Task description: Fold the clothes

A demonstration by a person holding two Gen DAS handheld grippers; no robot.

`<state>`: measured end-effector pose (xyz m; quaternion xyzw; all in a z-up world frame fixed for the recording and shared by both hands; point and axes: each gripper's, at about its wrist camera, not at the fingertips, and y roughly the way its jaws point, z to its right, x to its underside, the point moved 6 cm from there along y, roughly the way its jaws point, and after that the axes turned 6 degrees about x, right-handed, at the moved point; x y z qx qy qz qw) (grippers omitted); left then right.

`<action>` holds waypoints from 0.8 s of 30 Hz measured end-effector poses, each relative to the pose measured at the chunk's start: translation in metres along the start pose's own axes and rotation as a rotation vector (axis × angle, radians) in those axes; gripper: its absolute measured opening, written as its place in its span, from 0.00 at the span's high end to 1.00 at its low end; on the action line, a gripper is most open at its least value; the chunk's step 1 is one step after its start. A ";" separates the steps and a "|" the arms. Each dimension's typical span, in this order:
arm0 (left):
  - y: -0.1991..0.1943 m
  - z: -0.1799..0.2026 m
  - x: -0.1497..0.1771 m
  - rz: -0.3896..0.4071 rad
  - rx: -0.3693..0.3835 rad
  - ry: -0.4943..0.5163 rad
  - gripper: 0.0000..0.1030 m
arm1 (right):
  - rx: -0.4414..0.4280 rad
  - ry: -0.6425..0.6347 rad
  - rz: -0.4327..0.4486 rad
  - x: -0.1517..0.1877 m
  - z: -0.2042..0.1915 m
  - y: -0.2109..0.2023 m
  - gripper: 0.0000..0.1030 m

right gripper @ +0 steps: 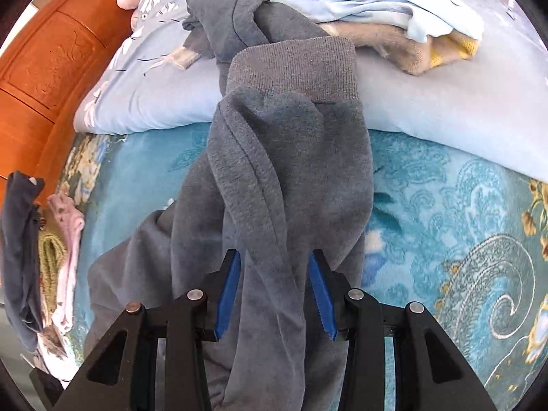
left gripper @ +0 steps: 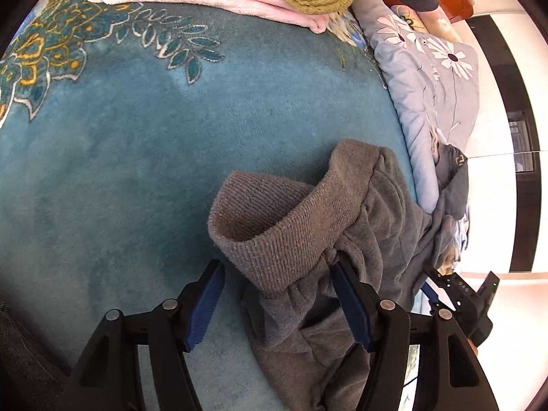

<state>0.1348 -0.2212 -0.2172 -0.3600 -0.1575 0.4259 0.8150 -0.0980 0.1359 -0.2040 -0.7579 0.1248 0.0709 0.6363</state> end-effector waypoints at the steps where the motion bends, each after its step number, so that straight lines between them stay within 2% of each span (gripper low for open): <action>1: 0.000 0.002 0.000 0.003 0.013 0.016 0.44 | 0.014 0.018 -0.008 -0.002 0.002 0.004 0.59; 2: -0.001 0.005 -0.001 0.006 0.027 0.031 0.52 | 0.007 0.052 -0.020 -0.004 0.006 0.006 0.63; 3: -0.001 0.007 -0.001 0.010 0.040 0.047 0.64 | -0.019 0.093 -0.027 -0.004 0.009 0.006 0.84; 4: -0.001 0.010 -0.001 0.011 0.055 0.061 0.72 | -0.041 0.122 -0.038 -0.005 0.012 0.006 0.95; 6: -0.002 0.013 -0.004 0.013 0.089 0.076 0.82 | -0.068 0.147 -0.035 -0.007 0.018 -0.001 0.96; 8: -0.005 0.016 -0.010 0.025 0.123 0.084 0.86 | -0.117 0.176 -0.010 -0.012 0.026 -0.018 0.96; 10: -0.014 0.020 -0.021 0.058 0.213 0.064 0.87 | -0.174 0.220 0.029 -0.018 0.037 -0.041 0.96; 13: -0.039 0.021 -0.034 0.119 0.392 0.030 0.88 | -0.238 0.310 0.165 -0.026 0.082 -0.109 0.96; 15: -0.053 0.018 -0.038 0.145 0.463 0.010 0.87 | -0.262 0.373 0.281 -0.027 0.120 -0.162 0.96; 17: -0.056 0.009 -0.037 0.142 0.496 -0.041 0.87 | -0.207 0.409 0.398 -0.006 0.161 -0.211 0.96; 19: -0.055 0.001 -0.034 0.125 0.488 -0.082 0.87 | -0.132 0.443 0.492 0.023 0.207 -0.251 0.96; 24: -0.053 -0.006 -0.029 0.101 0.432 -0.112 0.87 | 0.056 0.643 0.318 0.146 0.303 -0.223 0.96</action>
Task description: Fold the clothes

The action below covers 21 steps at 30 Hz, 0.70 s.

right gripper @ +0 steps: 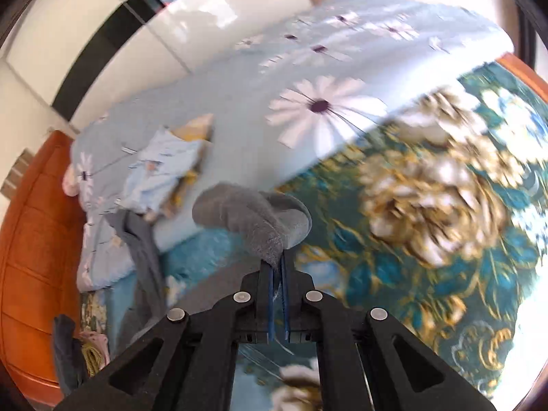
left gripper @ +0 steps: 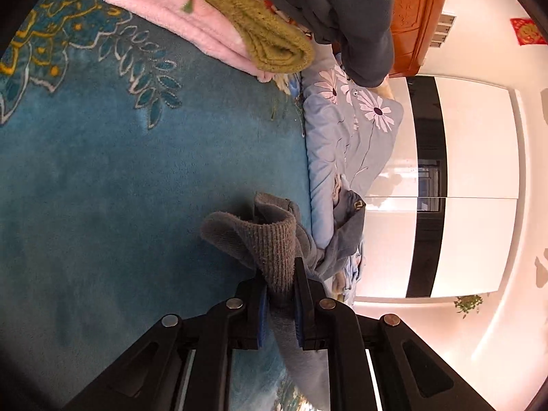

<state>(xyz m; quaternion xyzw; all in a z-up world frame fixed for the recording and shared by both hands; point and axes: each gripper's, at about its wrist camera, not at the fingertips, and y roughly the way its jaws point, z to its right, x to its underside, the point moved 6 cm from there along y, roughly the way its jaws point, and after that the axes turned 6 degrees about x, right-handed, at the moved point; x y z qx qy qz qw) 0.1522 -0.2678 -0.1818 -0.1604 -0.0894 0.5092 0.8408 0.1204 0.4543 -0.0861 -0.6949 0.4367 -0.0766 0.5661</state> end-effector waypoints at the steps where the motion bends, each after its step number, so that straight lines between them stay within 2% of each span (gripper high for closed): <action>1: -0.002 0.000 0.000 0.003 -0.012 0.005 0.87 | 0.032 0.036 -0.040 0.018 0.021 0.008 0.96; 5: -0.016 -0.008 -0.002 0.039 -0.057 -0.013 0.87 | 0.116 0.141 -0.185 0.089 0.073 0.037 0.97; 8: -0.032 -0.022 -0.009 0.111 -0.058 -0.084 0.87 | 0.155 0.126 -0.265 0.117 0.083 0.043 0.97; 11: -0.037 -0.032 -0.010 0.128 -0.056 -0.137 0.87 | 0.148 0.072 -0.298 0.127 0.079 0.041 0.97; 16: -0.033 -0.026 -0.013 0.140 -0.120 -0.074 0.88 | 0.128 0.059 -0.328 0.133 0.083 0.036 0.96; 20: -0.036 -0.031 -0.014 0.163 -0.141 -0.082 0.88 | 0.095 0.108 -0.259 0.118 0.099 0.020 0.89; 21: -0.037 -0.033 -0.015 0.168 -0.142 -0.091 0.88 | 0.093 0.120 -0.230 0.112 0.106 0.015 0.84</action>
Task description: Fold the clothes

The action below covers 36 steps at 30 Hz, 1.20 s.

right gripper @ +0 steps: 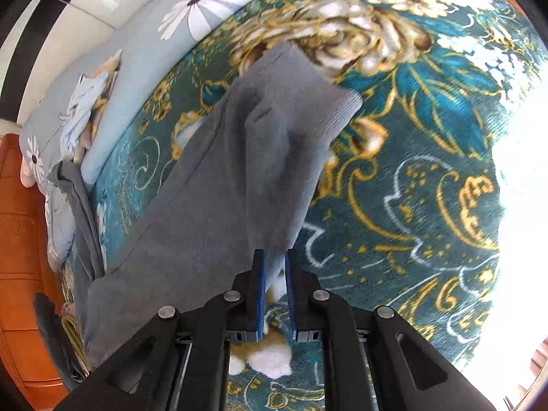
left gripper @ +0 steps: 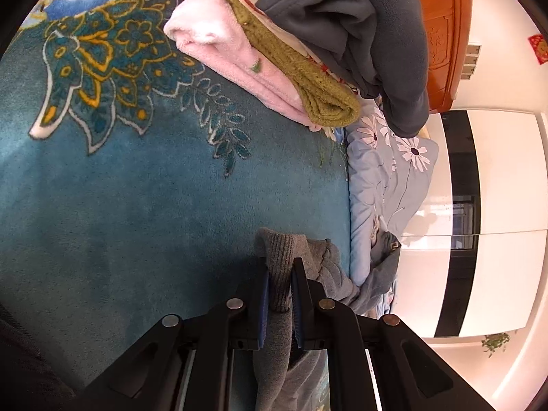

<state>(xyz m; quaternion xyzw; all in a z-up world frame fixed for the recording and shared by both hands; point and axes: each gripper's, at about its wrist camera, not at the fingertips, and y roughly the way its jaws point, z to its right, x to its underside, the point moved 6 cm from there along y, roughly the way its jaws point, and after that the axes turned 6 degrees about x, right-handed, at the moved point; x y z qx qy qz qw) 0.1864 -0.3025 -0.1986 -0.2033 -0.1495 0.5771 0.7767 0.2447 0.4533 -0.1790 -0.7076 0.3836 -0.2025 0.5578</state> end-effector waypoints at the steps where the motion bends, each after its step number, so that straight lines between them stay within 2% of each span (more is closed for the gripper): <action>1: -0.001 -0.002 -0.001 0.004 -0.002 -0.009 0.88 | 0.008 0.030 0.025 -0.007 0.010 -0.003 0.74; 2: -0.001 -0.002 0.000 0.004 -0.005 -0.007 0.88 | 0.018 0.062 0.049 -0.013 0.021 -0.006 0.71; 4: 0.000 0.001 0.002 -0.006 -0.011 0.005 0.87 | 0.033 0.154 0.066 -0.021 0.042 -0.004 0.70; 8: 0.000 -0.006 0.004 -0.027 0.006 -0.059 0.85 | -0.075 0.360 0.078 -0.031 0.062 0.006 0.70; 11: -0.002 -0.006 0.005 -0.026 0.008 -0.069 0.82 | -0.149 0.446 0.085 -0.042 0.060 0.010 0.68; 15: -0.017 0.012 0.003 0.042 0.038 0.023 0.70 | -0.110 0.443 0.091 -0.058 0.056 0.020 0.66; 17: -0.022 0.028 0.005 0.058 0.067 0.106 0.68 | -0.100 0.448 0.091 -0.062 0.053 0.026 0.67; 18: -0.021 0.035 0.007 0.046 0.083 0.144 0.68 | -0.086 0.435 0.081 -0.063 0.050 0.028 0.78; 19: -0.019 0.042 0.011 0.027 0.088 0.183 0.68 | -0.072 0.418 0.071 -0.064 0.046 0.031 0.96; 21: -0.014 0.055 0.019 -0.014 0.086 0.262 0.68 | -0.013 0.299 0.071 -0.070 0.030 0.028 0.95; 23: -0.005 0.064 0.030 -0.069 0.082 0.320 0.67 | 0.018 0.174 0.114 -0.076 0.015 0.012 0.95; 25: 0.006 0.064 0.039 -0.128 0.041 0.347 0.65 | 0.051 0.104 0.156 -0.082 0.010 -0.003 0.96; 28: 0.022 0.050 0.046 -0.187 -0.085 0.341 0.65 | 0.122 0.119 0.189 -0.093 0.025 -0.018 0.96; 31: 0.032 0.029 0.048 -0.240 -0.150 0.256 0.65 | 0.212 0.130 0.159 -0.090 0.044 -0.011 0.96; 32: 0.033 0.025 0.048 -0.248 -0.155 0.234 0.65 | 0.239 0.132 0.142 -0.087 0.050 -0.007 0.96; 35: 0.027 0.024 0.047 -0.231 -0.136 0.211 0.65 | 0.224 0.203 0.100 -0.074 0.065 0.002 0.94; 36: 0.024 0.026 0.046 -0.222 -0.126 0.211 0.64 | 0.219 0.237 0.099 -0.070 0.070 0.002 0.90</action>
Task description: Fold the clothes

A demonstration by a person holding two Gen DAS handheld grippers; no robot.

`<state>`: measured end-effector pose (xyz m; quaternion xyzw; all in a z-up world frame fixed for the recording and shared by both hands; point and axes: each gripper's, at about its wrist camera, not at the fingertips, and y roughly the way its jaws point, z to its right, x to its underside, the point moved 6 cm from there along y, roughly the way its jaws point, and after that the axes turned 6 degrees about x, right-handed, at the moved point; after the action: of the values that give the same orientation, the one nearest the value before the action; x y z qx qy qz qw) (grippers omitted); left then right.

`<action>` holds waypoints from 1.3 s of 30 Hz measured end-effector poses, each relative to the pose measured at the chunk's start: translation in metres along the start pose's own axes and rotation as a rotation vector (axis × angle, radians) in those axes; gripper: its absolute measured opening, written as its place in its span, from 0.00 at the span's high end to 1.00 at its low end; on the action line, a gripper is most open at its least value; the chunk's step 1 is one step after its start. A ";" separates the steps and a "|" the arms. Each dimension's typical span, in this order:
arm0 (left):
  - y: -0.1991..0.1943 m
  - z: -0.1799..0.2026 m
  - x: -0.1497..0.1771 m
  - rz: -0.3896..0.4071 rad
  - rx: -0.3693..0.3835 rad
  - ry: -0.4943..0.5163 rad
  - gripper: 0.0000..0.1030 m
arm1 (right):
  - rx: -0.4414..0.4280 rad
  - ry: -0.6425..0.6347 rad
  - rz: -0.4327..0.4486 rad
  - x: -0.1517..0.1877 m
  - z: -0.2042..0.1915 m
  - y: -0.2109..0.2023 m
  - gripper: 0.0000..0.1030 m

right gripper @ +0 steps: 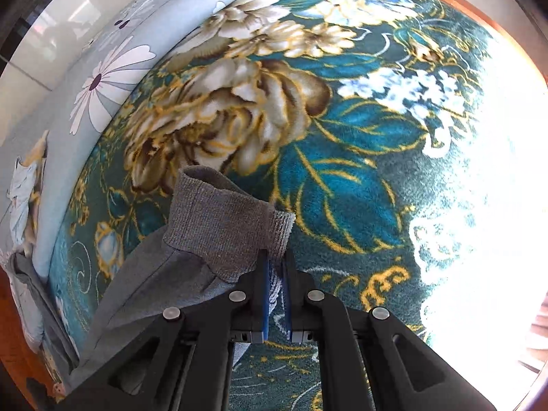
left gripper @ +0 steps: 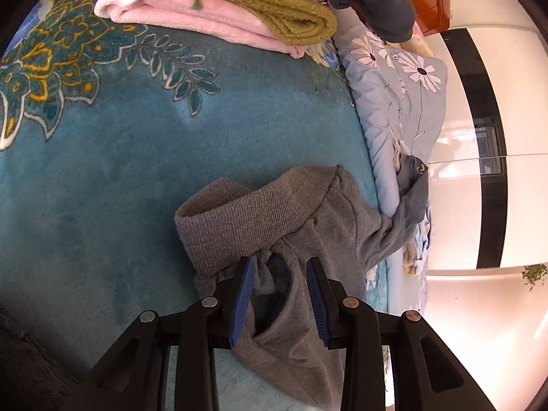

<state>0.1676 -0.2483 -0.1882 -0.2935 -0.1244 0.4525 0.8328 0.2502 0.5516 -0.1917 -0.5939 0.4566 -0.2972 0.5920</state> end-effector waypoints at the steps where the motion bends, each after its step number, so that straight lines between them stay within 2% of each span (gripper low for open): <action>1: -0.003 0.002 -0.001 0.010 0.009 0.000 0.62 | -0.003 0.038 -0.001 0.000 0.006 -0.002 0.83; 3: -0.007 0.005 0.000 0.023 0.011 0.001 0.61 | 0.045 0.078 -0.008 -0.001 0.016 -0.006 0.69; 6: -0.018 0.023 0.001 0.042 0.007 0.043 0.61 | 0.087 0.031 0.024 -0.005 0.021 -0.020 0.68; 9: -0.033 0.071 0.002 0.051 0.018 0.191 0.60 | 0.151 -0.037 0.096 -0.010 0.026 -0.040 0.68; 12: -0.051 0.122 -0.001 0.053 0.014 0.286 0.59 | 0.087 -0.017 0.150 -0.018 0.019 -0.069 0.68; 14: -0.061 0.150 -0.002 0.063 0.017 0.314 0.50 | 0.043 -0.011 0.205 -0.037 -0.008 -0.094 0.68; 16: -0.065 0.164 0.000 0.092 -0.006 0.343 0.36 | 0.004 -0.117 0.300 -0.049 -0.069 -0.116 0.68; 18: -0.053 0.165 0.003 0.114 -0.015 0.341 0.33 | -0.054 -0.263 0.373 -0.042 -0.147 -0.133 0.66; 20: -0.023 0.148 0.004 0.077 -0.043 0.296 0.33 | -0.156 -0.386 0.365 -0.010 -0.227 -0.131 0.57; 23: 0.022 0.118 0.005 0.019 -0.081 0.224 0.33 | -0.351 -0.556 0.193 0.073 -0.335 -0.096 0.55; 24: 0.033 0.105 0.004 0.013 -0.084 0.207 0.34 | -0.380 -0.609 0.129 0.100 -0.365 -0.080 0.55; 26: 0.048 0.082 0.003 0.009 -0.093 0.189 0.35 | -0.373 -0.705 0.052 0.141 -0.417 -0.049 0.55; 29: 0.059 0.054 0.001 0.006 -0.099 0.149 0.35 | -0.362 -0.856 0.059 0.178 -0.492 -0.025 0.55; 31: 0.064 0.053 -0.006 0.012 -0.027 0.091 0.34 | -0.376 -0.943 0.095 0.193 -0.543 -0.022 0.55; 33: 0.070 0.055 -0.008 0.023 -0.039 0.119 0.34 | -0.371 -1.019 0.162 0.202 -0.591 -0.024 0.53; 36: 0.090 0.059 -0.006 -0.016 -0.039 0.152 0.34 | -0.307 -1.107 0.316 0.204 -0.654 -0.026 0.47; 39: 0.103 0.059 -0.007 -0.058 -0.057 0.172 0.34 | -0.207 -1.091 0.381 0.189 -0.689 -0.011 0.47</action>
<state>0.0656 -0.1888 -0.2033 -0.3510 -0.0737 0.3978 0.8445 -0.2870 0.0840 -0.1320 -0.6231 0.2113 0.2090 0.7235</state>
